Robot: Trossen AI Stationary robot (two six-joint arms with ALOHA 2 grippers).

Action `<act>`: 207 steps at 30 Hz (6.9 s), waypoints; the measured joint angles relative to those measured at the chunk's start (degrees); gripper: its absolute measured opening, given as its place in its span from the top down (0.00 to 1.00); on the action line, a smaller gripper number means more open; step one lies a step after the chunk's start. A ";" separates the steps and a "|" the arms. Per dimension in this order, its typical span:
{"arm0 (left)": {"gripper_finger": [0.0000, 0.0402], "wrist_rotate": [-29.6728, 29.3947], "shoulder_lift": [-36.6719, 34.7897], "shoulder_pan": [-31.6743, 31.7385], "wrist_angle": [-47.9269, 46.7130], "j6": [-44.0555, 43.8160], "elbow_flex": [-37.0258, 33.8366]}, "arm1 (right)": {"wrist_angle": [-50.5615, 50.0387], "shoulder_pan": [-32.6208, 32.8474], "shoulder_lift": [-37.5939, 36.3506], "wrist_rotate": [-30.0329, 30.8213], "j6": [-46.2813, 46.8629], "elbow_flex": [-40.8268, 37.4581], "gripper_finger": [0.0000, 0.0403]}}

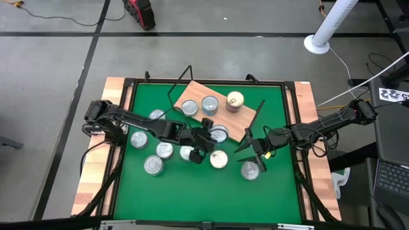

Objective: Stack canned seafood by type on shelf
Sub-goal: Stack the yellow-blue tuna can on top of the yellow-blue tuna can on the shelf, then stack the blue-pink tuna can on top of the blue-pink tuna can on the shelf

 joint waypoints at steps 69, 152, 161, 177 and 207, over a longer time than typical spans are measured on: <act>0.67 3.07 2.11 21.90 -3.39 1.27 0.04 | -0.13 0.02 -0.04 0.02 -2.73 0.00 0.56; 0.92 10.50 17.10 -3.56 1.43 -0.85 0.22 | 2.69 0.01 4.09 8.43 -0.22 -0.02 0.37; 0.99 10.58 17.08 -3.42 1.47 -5.36 0.13 | -0.41 0.07 4.09 3.94 -16.78 -0.02 0.27; 1.00 11.05 17.36 -1.99 4.82 -13.84 0.63 | -3.13 0.07 12.36 4.31 -25.22 0.00 0.29; 1.00 14.44 17.32 1.44 8.60 -37.09 3.87 | -2.66 0.08 18.12 10.90 -27.12 0.00 0.29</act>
